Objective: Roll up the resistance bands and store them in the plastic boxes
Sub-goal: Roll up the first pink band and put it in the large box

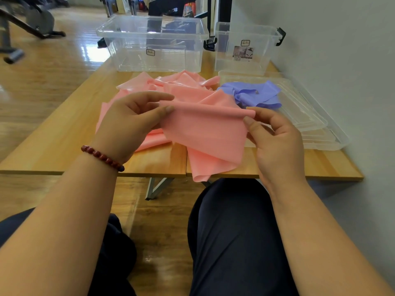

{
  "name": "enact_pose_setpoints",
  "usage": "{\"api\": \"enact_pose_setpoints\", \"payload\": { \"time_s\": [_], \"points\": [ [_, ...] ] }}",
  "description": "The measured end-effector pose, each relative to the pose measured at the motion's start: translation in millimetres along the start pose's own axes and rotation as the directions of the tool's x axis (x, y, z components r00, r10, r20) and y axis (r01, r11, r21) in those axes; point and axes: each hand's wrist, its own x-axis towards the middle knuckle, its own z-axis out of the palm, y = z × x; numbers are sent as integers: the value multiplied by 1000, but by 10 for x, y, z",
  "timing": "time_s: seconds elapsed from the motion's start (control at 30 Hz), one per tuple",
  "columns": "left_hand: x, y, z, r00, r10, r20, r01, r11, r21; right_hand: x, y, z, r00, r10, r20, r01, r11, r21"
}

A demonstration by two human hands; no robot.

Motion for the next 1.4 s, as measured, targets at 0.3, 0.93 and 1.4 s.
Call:
{"api": "enact_pose_setpoints", "payload": {
  "time_s": [0.3, 0.93, 1.4],
  "points": [
    [22, -4, 16, 1000, -13, 9, 13, 1000, -14, 2, 9, 7, 1000, -18, 0, 18, 997, 75],
    [15, -61, 66, 1000, -24, -18, 24, 1000, -7, 3, 28, -57, 999, 20, -27, -20, 1000, -7],
    [32, -81, 90, 1000, -13, -22, 12, 1000, -25, -3, 49, -34, 1000, 24, -5, -24, 998, 65]
  ]
}}
